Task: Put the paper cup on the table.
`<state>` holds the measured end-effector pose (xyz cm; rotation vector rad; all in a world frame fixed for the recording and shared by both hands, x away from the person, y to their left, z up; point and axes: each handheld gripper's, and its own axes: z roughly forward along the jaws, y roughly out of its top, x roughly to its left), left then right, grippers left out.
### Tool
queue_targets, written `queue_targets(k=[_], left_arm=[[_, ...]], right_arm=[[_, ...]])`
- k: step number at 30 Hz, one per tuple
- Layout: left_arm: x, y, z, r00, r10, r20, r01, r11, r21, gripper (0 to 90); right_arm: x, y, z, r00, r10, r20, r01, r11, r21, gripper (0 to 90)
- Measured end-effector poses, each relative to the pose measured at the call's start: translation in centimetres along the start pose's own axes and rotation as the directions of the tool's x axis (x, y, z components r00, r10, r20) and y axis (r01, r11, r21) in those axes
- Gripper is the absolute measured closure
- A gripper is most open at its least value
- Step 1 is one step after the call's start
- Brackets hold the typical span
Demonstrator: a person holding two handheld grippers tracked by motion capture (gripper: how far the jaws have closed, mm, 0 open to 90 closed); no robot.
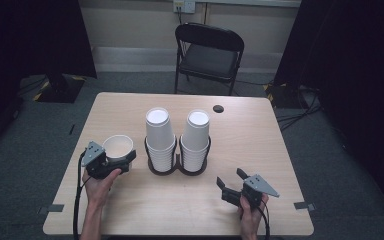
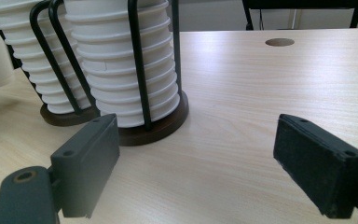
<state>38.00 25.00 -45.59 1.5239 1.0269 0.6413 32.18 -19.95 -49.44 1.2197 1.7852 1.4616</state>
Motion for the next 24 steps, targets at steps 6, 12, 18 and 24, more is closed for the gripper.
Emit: queue_targets(k=[6, 12, 18, 24], left_arm=[[1.5, -0.6, 1.8, 1.0, -0.005, -0.006, 0.005, 0.9998, 0.021, 9.9], [1.5, -1.6, 2.9, 1.0, 0.008, 0.001, -0.008, 0.9981, 0.061, 9.3], [1.6, -1.9, 3.3, 0.9994, 0.034, -0.013, -0.033, 0.9972, 0.068, 9.2], [1.4, -2.0, 3.2, 0.9975, 0.042, -0.058, -0.035, 0.9925, 0.117, 9.2]], right_arm=[[0.1, 0.0, 0.0, 1.0, -0.007, -0.002, 0.007, 1.0, 0.001, 13.8], [0.1, 0.0, 0.1, 0.9999, -0.012, -0.003, 0.012, 0.9999, 0.007, 13.8], [0.0, -0.1, -0.1, 0.9999, -0.011, -0.01, 0.011, 0.9998, -0.015, 13.6], [0.2, -0.1, -0.1, 0.9997, -0.022, -0.009, 0.022, 0.9997, -0.015, 13.6]])
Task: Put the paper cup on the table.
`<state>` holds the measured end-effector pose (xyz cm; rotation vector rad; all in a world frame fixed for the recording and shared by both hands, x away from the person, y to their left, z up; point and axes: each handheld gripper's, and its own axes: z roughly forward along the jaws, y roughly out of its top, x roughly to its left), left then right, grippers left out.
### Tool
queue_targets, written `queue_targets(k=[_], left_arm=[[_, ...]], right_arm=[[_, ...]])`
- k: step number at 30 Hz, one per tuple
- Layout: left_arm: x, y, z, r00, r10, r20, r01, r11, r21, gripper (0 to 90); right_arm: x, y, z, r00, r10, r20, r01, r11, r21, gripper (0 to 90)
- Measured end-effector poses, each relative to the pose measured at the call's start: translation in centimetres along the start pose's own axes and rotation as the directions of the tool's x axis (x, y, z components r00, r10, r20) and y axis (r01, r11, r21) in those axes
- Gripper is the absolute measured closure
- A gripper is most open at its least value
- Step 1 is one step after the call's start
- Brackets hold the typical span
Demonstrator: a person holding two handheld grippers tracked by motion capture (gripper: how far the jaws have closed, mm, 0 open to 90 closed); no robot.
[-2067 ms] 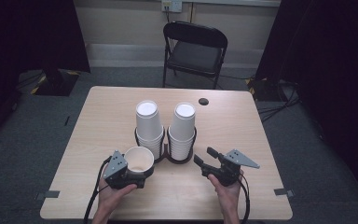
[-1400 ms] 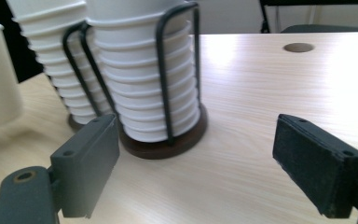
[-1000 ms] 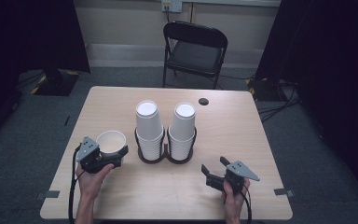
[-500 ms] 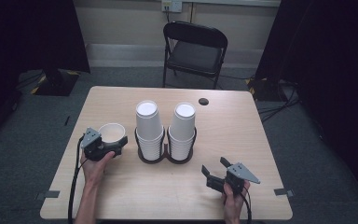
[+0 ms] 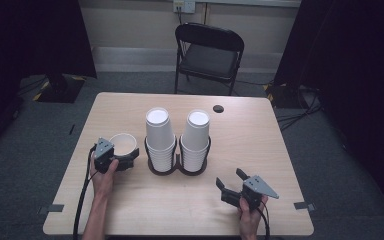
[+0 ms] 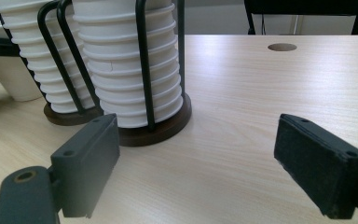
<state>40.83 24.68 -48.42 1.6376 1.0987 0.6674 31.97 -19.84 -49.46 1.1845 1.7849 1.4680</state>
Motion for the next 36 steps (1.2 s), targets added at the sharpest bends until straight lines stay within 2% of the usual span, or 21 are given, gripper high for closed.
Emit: queue_targets(k=[1, 3, 4, 6, 7, 9, 13, 15, 18, 19, 21, 25, 26, 27, 28, 29, 31, 33, 36], left_arm=[[0.0, -0.1, 0.0, 1.0, 0.003, -0.008, -0.003, 0.9999, 0.014, 9.9], [0.0, -0.4, -0.1, 0.9997, 0.011, -0.022, -0.011, 0.9999, 0.009, 11.4], [0.1, -0.5, -0.1, 0.9998, 0.006, -0.017, -0.006, 0.9999, 0.013, 11.5], [0.1, -0.6, 0.0, 0.9998, 0.001, -0.018, 0.0, 0.9995, 0.033, 12.3], [0.0, -0.8, 0.0, 0.9996, 0.011, -0.025, -0.01, 0.9989, 0.046, 12.9], [0.1, -1.2, 0.2, 0.9996, -0.003, -0.028, 0.005, 0.998, 0.064, 14.2], [0.0, -1.2, 0.1, 0.9988, 0.02, -0.045, -0.016, 0.9952, 0.096, 15.3], [-0.2, -1.2, 0.1, 0.9986, 0.001, -0.053, 0.003, 0.9961, 0.088, 15.3], [-0.4, -1.3, -0.1, 0.9976, 0.012, -0.068, -0.004, 0.994, 0.109, 15.5], [-0.4, -1.3, -0.2, 0.997, 0.031, -0.072, -0.021, 0.9914, 0.129, 15.5], [-0.6, -1.4, -0.2, 0.9961, 0.036, -0.08, -0.024, 0.9889, 0.147, 15.5], [-0.6, -1.6, -0.7, 0.9966, 0.029, -0.077, -0.018, 0.9896, 0.143, 15.7], [-0.7, -1.6, -0.8, 0.9965, -0.001, -0.084, 0.011, 0.9923, 0.123, 15.6], [-0.5, -1.7, -1.0, 0.9965, 0.013, -0.082, -0.002, 0.9908, 0.135, 15.5], [-0.6, -1.8, -1.1, 0.9967, -0.001, -0.081, 0.012, 0.9914, 0.13, 15.6], [-0.5, -1.8, -1.2, 0.9964, 0.017, -0.083, -0.004, 0.9873, 0.159, 15.5], [-0.6, -1.8, -1.3, 0.9956, 0.019, -0.091, -0.002, 0.9843, 0.177, 15.6], [-0.8, -1.8, -1.4, 0.996, 0.028, -0.085, -0.012, 0.9833, 0.182, 15.6], [-1.1, -2.0, -1.8, 0.9963, 0.015, -0.085, -0.001, 0.9859, 0.167, 15.6]], right_arm=[[0.0, 0.0, 0.0, 1.0, -0.001, 0.001, 0.001, 1.0, 0.001, 13.6], [0.0, 0.0, 0.0, 1.0, -0.004, 0.0, 0.004, 1.0, 0.003, 13.6], [0.0, 0.0, 0.0, 1.0, -0.006, -0.001, 0.006, 1.0, 0.006, 13.6], [0.0, 0.0, 0.0, 1.0, -0.008, -0.004, 0.008, 0.9999, 0.007, 13.6], [0.0, 0.0, 0.0, 1.0, -0.007, -0.003, 0.007, 1.0, 0.007, 13.6], [0.0, 0.0, 0.1, 1.0, -0.006, -0.005, 0.006, 0.9999, 0.008, 13.6], [0.0, 0.0, 0.1, 0.9999, -0.009, -0.007, 0.009, 0.9999, 0.008, 13.7], [0.0, 0.0, 0.1, 0.9999, -0.007, -0.008, 0.007, 0.9999, 0.009, 13.7], [0.0, 0.0, 0.1, 0.9999, -0.006, -0.009, 0.006, 0.9999, 0.009, 13.7], [0.0, 0.0, 0.1, 1.0, -0.007, -0.006, 0.007, 0.9999, 0.009, 13.7], [0.0, 0.0, 0.1, 0.9999, -0.007, -0.008, 0.007, 0.9999, 0.009, 13.7], [-0.1, 0.0, 0.1, 0.9999, -0.003, -0.014, 0.003, 0.9999, 0.014, 13.7], [-0.1, 0.0, 0.1, 0.9999, -0.005, -0.015, 0.005, 0.9999, 0.013, 13.7], [-0.1, 0.0, 0.1, 0.9999, -0.007, -0.015, 0.007, 0.9999, 0.013, 13.7], [0.0, 0.0, 0.1, 0.9999, -0.006, -0.011, 0.006, 0.9999, 0.013, 13.7], [0.0, 0.0, 0.1, 0.9999, -0.007, -0.01, 0.007, 0.9999, 0.012, 13.7], [0.0, 0.0, 0.1, 0.9999, -0.007, -0.008, 0.008, 0.9999, 0.012, 13.7], [0.0, 0.0, 0.1, 1.0, -0.006, -0.006, 0.006, 0.9999, 0.013, 13.7], [0.0, 0.0, 0.1, 1.0, -0.005, -0.006, 0.005, 0.9999, 0.013, 13.7]])
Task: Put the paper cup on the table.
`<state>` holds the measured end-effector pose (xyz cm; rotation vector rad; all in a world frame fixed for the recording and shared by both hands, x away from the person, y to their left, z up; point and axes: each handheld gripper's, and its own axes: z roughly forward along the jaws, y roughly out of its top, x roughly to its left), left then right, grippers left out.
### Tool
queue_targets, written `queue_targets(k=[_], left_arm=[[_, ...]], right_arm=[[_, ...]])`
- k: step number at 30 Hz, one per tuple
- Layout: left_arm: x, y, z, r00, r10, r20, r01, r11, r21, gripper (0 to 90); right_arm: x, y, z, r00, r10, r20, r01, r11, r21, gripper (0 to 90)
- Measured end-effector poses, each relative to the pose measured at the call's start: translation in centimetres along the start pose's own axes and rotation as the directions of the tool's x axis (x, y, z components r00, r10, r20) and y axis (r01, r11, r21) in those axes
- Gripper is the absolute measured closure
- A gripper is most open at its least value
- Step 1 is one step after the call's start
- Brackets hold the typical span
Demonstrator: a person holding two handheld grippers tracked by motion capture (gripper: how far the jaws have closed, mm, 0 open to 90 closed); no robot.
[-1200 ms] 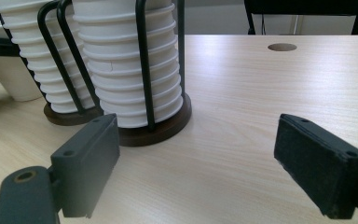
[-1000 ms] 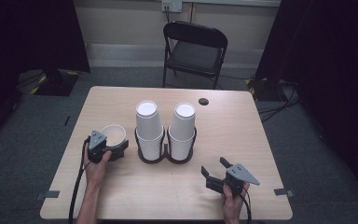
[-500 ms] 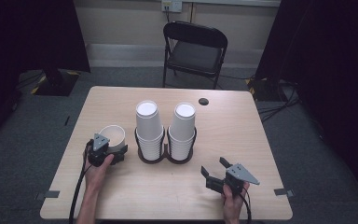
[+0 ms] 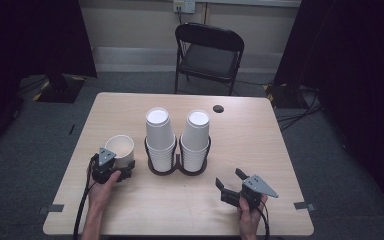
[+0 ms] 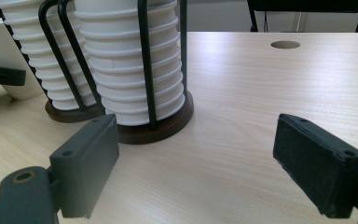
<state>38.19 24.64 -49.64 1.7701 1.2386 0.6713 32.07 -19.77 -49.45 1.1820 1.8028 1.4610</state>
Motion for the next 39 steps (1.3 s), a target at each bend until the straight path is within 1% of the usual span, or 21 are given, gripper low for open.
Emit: queue_targets(k=[2, 4, 6, 7, 9, 11, 12, 15, 16, 17, 18, 20, 21, 25, 26, 29, 32, 33, 36, 38, 39], left_arm=[[-0.1, -0.2, -0.4, 1.0, -0.006, 0.003, 0.006, 1.0, -0.006, 15.6], [-0.2, -0.4, -0.7, 1.0, -0.005, -0.002, 0.005, 0.9999, -0.012, 15.6], [-0.2, -0.6, -1.1, 0.9999, -0.002, -0.012, 0.002, 1.0, 0.0, 15.6], [-0.2, -0.7, -1.2, 0.9999, -0.005, -0.014, 0.005, 1.0, -0.006, 15.6], [-0.3, -0.8, -1.4, 0.9994, -0.025, -0.025, 0.024, 0.9995, -0.02, 15.6], [-0.3, -1.0, -1.8, 0.9995, -0.014, -0.028, 0.013, 0.9998, -0.016, 15.6], [-0.4, -1.1, -1.9, 0.9992, -0.03, -0.026, 0.029, 0.9992, -0.026, 15.6], [-0.6, -1.4, -2.5, 0.9992, -0.029, -0.028, 0.028, 0.9988, -0.039, 15.6], [-0.6, -1.6, -2.9, 0.9993, -0.023, -0.031, 0.022, 0.999, -0.039, 15.6], [-0.6, -1.7, -3.1, 0.9992, -0.029, -0.029, 0.028, 0.9987, -0.043, 15.6], [-0.8, -1.8, -3.4, 0.9989, -0.042, -0.022, 0.04, 0.9975, -0.058, 15.6], [-1.2, -2.0, -4.0, 0.9993, -0.033, -0.019, 0.032, 0.9973, -0.066, 15.6], [-1.4, -2.1, -4.1, 0.9992, -0.034, -0.02, 0.033, 0.9964, -0.079, 15.6], [-2.6, -2.2, -5.5, 0.9999, -0.013, 0.009, 0.014, 0.9931, -0.116, 15.6], [-3.0, -2.3, -5.8, 0.9999, -0.001, 0.014, 0.003, 0.9923, -0.124, 15.6], [-3.8, -2.6, -6.2, 0.9991, -0.002, 0.042, 0.008, 0.9902, -0.139, 15.6], [-4.6, -2.7, -6.4, 0.9986, 0.01, 0.052, -0.003, 0.9888, -0.149, 15.7], [-4.9, -2.7, -6.4, 0.9978, 0.014, 0.064, -0.003, 0.9871, -0.16, 15.7], [-5.7, -2.7, -6.2, 0.9911, 0.02, 0.132, 0.006, 0.9806, -0.196, 15.7], [-6.4, -2.6, -5.9, 0.9895, 0.036, 0.14, -0.009, 0.9807, -0.196, 15.7], [-6.8, -2.5, -5.7, 0.9876, 0.037, 0.153, -0.007, 0.9811, -0.193, 15.7]], right_arm=[[0.0, 0.0, 0.0, 1.0, -0.002, -0.001, 0.002, 1.0, 0.0, 13.7], [0.0, 0.0, 0.0, 1.0, -0.004, -0.001, 0.004, 1.0, 0.0, 13.7], [0.0, 0.0, 0.0, 1.0, -0.005, -0.001, 0.005, 1.0, -0.001, 13.7], [0.0, 0.0, 0.0, 1.0, -0.006, -0.002, 0.006, 1.0, -0.002, 13.7], [0.0, 0.0, 0.0, 1.0, -0.007, -0.001, 0.007, 1.0, -0.004, 13.7], [0.0, 0.0, -0.1, 1.0, -0.004, 0.0, 0.004, 1.0, -0.006, 13.7], [0.0, 0.0, -0.1, 1.0, -0.004, 0.0, 0.004, 1.0, -0.005, 13.7], [0.0, 0.0, -0.1, 1.0, -0.004, -0.001, 0.004, 1.0, -0.005, 13.8], [0.0, 0.0, -0.1, 1.0, -0.006, -0.001, 0.006, 1.0, -0.006, 13.7], [0.0, 0.0, -0.1, 1.0, -0.008, -0.002, 0.008, 0.9999, -0.006, 13.7], [0.0, 0.0, -0.1, 1.0, -0.009, -0.001, 0.009, 0.9999, -0.007, 13.7], [0.1, 0.0, -0.1, 1.0, -0.008, 0.0, 0.008, 0.9999, -0.008, 13.8], [0.1, 0.0, -0.1, 1.0, -0.009, 0.0, 0.009, 0.9999, -0.007, 13.7], [0.1, 0.0, -0.1, 1.0, -0.009, 0.002, 0.009, 0.9999, -0.01, 13.8], [0.1, -0.1, -0.1, 1.0, -0.009, 0.001, 0.009, 0.9999, -0.012, 13.8], [0.1, -0.1, -0.1, 1.0, -0.009, 0.001, 0.009, 0.9999, -0.013, 13.8], [0.1, -0.1, -0.2, 1.0, -0.008, 0.0, 0.008, 0.9998, -0.016, 13.8], [0.1, -0.1, -0.2, 1.0, -0.007, 0.0, 0.007, 0.9998, -0.017, 13.7], [0.1, -0.1, -0.2, 1.0, -0.008, -0.001, 0.008, 0.9998, -0.019, 13.8], [0.1, -0.1, -0.2, 0.9999, -0.01, -0.001, 0.01, 0.9998, -0.019, 13.8], [0.1, -0.1, -0.2, 0.9999, -0.01, -0.002, 0.01, 0.9998, -0.018, 13.8]])
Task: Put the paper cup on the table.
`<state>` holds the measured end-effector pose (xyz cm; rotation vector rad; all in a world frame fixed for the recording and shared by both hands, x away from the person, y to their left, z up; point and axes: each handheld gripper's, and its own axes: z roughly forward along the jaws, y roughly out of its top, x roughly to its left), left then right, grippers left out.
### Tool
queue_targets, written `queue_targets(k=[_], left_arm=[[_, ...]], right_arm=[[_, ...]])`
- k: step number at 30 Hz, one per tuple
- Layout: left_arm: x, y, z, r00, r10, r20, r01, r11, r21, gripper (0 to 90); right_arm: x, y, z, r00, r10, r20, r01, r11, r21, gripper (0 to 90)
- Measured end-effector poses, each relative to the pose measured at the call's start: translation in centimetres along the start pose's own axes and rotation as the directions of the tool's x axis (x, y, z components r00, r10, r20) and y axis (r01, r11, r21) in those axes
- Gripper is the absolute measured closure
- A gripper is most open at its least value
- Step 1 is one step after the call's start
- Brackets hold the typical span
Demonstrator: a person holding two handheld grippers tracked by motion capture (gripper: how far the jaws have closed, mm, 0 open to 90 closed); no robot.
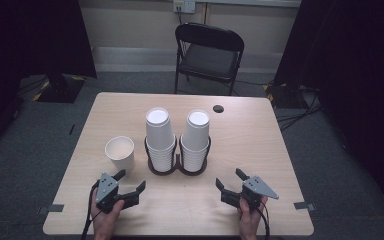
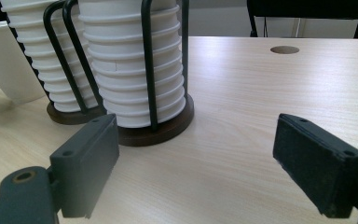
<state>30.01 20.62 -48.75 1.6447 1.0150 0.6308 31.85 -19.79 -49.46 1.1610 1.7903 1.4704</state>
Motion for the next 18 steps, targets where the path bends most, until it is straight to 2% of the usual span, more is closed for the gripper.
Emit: queue_targets(k=[5, 7, 9, 11, 14, 18], left_arm=[[-2.0, 0.1, 1.4, 0.9983, 0.026, 0.053, -0.025, 0.9997, -0.004, 15.7], [-2.8, 0.1, 1.9, 0.9976, 0.032, 0.062, -0.031, 0.9995, -0.003, 15.7], [-3.6, 0.1, 2.2, 0.9976, 0.043, 0.054, -0.042, 0.999, -0.016, 15.7], [-4.1, -0.1, 2.6, 0.9977, 0.036, 0.058, -0.035, 0.9992, -0.021, 15.7], [-4.5, -0.3, 2.8, 0.9978, 0.056, 0.036, -0.055, 0.9982, -0.024, 15.9], [-4.3, -0.2, 3.0, 0.9961, 0.076, 0.045, -0.076, 0.9971, -0.005, 15.6]], right_arm=[[0.0, 0.0, 0.0, 1.0, -0.005, 0.001, 0.005, 1.0, -0.004, 13.8], [0.0, 0.0, 0.0, 1.0, -0.005, 0.001, 0.005, 1.0, -0.007, 13.8], [0.1, 0.0, -0.1, 1.0, -0.005, 0.002, 0.005, 1.0, -0.007, 13.8], [0.1, 0.0, -0.1, 1.0, -0.009, 0.002, 0.009, 0.9999, -0.01, 13.8], [0.2, 0.0, -0.1, 0.9999, -0.015, 0.0, 0.015, 0.9999, -0.008, 13.9], [0.2, 0.0, 0.1, 0.9997, -0.01, 0.021, 0.01, 0.9998, 0.015, 14.0]])
